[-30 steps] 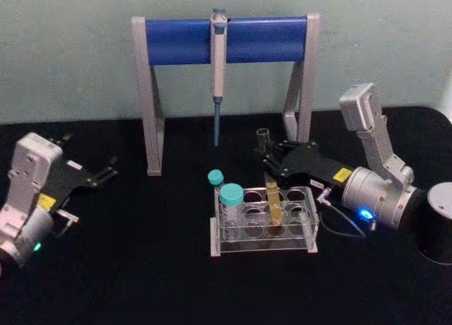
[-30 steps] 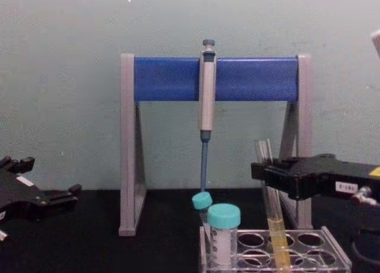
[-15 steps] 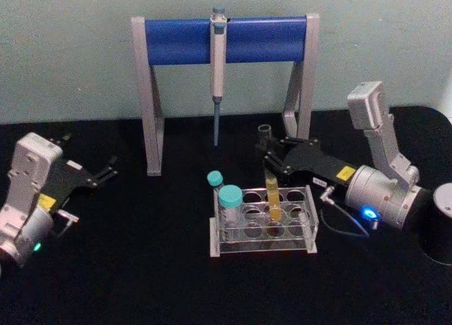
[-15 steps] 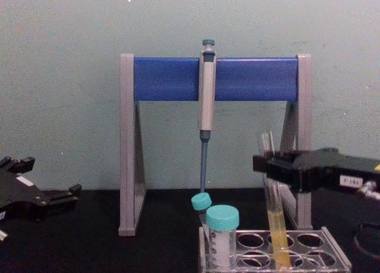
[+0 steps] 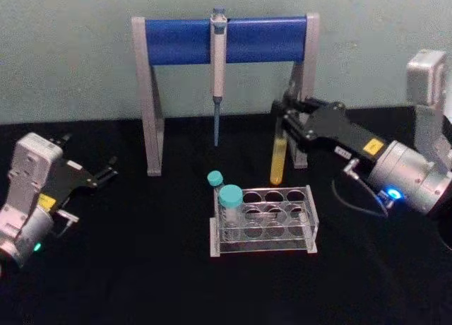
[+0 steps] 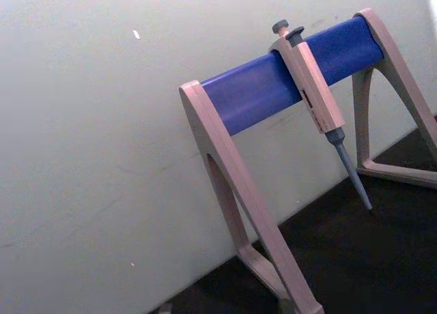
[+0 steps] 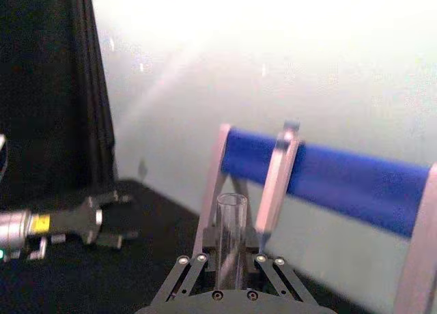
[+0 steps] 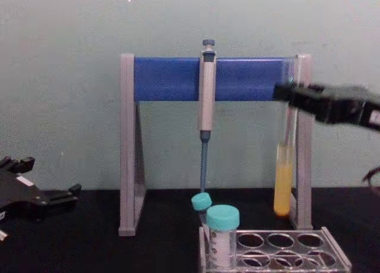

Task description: Pick up the test tube from the test tube rack, shake it, then place it back into the test tube rack.

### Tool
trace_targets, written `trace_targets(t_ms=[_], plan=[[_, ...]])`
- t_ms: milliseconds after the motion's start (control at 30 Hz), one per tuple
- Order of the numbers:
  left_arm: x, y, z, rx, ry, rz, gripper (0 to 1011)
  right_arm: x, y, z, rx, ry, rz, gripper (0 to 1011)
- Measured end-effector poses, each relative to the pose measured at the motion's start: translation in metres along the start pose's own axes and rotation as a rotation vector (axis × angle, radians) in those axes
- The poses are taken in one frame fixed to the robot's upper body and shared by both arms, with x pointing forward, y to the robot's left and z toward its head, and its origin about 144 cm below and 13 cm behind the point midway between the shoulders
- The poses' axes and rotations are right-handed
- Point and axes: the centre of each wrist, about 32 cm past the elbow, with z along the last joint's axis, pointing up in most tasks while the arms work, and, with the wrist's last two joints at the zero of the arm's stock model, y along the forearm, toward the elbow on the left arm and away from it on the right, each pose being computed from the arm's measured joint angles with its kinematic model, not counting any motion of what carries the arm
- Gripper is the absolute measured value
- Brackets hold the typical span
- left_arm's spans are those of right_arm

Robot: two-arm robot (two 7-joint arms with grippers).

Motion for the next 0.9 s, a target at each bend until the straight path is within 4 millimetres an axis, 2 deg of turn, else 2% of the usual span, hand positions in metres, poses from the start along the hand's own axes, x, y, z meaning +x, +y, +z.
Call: trace_targets(t_ms=[300, 900], plan=[[0.0000, 0.0000, 0.0000, 0.000, 0.000, 0.000, 1001, 0.0008, -0.0056, 0.0046, 0.138, -0.069, -0.061, 232], [0.0000, 0.0000, 0.0000, 0.000, 0.000, 0.000, 1001, -0.0015, -0.0052, 0.0008, 0.141, -0.107, -0.111, 232]])
